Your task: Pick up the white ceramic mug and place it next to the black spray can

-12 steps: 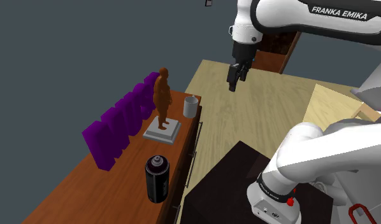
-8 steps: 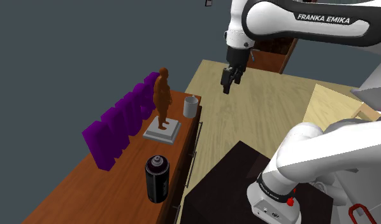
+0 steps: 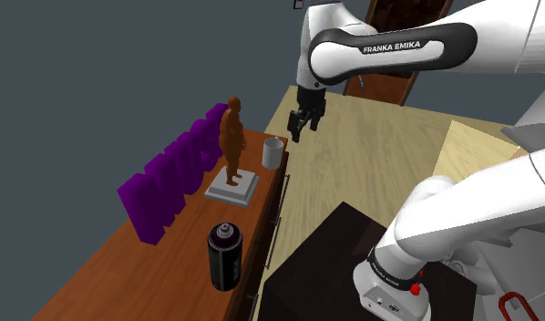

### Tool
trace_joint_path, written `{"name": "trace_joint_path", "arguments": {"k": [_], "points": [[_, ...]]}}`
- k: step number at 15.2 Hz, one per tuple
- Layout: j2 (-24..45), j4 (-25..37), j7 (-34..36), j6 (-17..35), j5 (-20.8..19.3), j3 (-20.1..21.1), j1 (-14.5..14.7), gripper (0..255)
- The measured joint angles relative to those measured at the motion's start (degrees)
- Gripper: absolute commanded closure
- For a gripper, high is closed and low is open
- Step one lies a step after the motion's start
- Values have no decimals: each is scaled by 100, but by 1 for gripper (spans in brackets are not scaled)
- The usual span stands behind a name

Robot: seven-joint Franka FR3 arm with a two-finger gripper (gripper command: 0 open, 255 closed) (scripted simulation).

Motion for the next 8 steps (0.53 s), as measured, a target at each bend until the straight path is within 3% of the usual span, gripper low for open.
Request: {"name": "trace_joint_path", "arguments": {"k": [8], "points": [[1569, 423, 270, 1372, 96, -104, -118, 0]]}}
